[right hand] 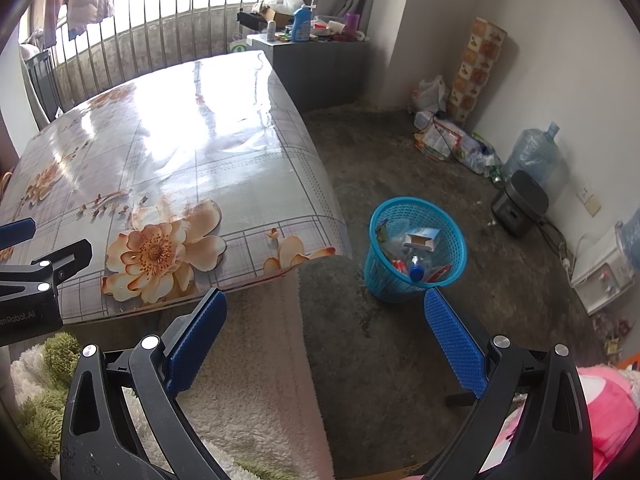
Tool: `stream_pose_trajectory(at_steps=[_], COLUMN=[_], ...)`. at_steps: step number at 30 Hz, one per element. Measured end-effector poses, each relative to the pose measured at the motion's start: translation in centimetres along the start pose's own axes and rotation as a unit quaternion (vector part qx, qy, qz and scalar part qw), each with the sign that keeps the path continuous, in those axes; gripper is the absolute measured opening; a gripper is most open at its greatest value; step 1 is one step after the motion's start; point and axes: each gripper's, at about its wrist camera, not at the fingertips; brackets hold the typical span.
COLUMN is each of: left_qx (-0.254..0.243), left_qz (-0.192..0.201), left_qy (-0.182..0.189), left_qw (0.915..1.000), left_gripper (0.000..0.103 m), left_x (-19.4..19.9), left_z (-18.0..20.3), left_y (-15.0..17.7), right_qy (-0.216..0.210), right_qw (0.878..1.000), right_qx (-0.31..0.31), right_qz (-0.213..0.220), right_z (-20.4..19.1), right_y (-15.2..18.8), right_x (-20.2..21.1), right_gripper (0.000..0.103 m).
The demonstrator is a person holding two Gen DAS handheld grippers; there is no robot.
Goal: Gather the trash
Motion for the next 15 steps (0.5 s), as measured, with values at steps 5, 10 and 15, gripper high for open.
stream_pose_trajectory(at_steps=[5,10,15], left_qx=[0.000,0.000,0.002], left_qz=[0.000,0.000,-0.003], left_qy=[0.000,0.000,0.000], left_qw=[1.0000,1.0000,1.0000], left_gripper=[0.097,0.097,0.097], left_x=[0.01,0.00,-0.05], left_z=[0.01,0.00,-0.12], left_y=[0.03,-0.01,0.00], right_qy=[0.000,0.000,-0.002], right_qw=[1.000,1.000,1.000], right_qx=[0.000,-0.001,0.000], right_qz=[0.000,-0.001,-0.002], right_z=[-0.03,-0.09,-0.41], right_y=[0.00,0.00,-0.07], right_x=[0.01,0.02,-0.20], right_gripper=[0.095,0.095,0.095])
Point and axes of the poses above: each gripper's, at about its wrist camera, not at the fingertips, and x roughly against the way its jaws point, z to its right, y to its underside, and after that the axes turned 4 degrees about z, right-handed
